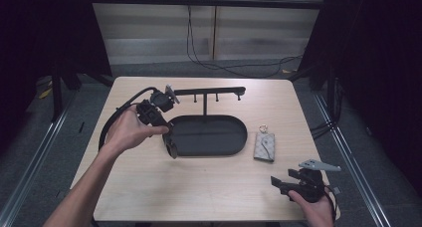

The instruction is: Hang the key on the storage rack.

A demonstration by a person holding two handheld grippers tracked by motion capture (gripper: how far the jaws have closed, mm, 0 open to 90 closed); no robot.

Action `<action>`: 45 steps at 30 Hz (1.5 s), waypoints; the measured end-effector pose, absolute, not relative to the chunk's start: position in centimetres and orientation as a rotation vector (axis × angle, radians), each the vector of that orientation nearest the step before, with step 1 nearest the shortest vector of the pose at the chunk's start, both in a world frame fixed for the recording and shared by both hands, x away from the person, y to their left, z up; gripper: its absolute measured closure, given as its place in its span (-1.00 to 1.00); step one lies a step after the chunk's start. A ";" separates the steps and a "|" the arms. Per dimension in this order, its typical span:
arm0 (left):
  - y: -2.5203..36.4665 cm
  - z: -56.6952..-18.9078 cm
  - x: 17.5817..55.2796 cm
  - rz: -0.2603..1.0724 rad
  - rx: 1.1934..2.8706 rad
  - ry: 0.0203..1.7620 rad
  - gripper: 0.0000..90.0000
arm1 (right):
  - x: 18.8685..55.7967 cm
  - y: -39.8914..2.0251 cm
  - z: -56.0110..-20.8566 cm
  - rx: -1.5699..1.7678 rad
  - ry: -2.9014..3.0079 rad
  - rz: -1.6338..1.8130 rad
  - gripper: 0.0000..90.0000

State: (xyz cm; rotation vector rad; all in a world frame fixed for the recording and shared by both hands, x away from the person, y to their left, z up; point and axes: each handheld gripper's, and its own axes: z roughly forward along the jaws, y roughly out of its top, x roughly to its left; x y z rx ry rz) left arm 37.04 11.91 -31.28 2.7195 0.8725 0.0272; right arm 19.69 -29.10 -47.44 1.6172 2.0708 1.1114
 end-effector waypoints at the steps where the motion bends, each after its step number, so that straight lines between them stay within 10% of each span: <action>1: 11.9 -31.1 37.1 0.037 2.716 0.881 0.57 | 19.7 -29.1 -47.4 1.617 2.071 1.112 -0.53; 45: 8.7 -30.7 45.2 0.036 2.755 1.245 0.57 | 19.7 -28.9 -47.5 1.602 2.104 1.113 -0.53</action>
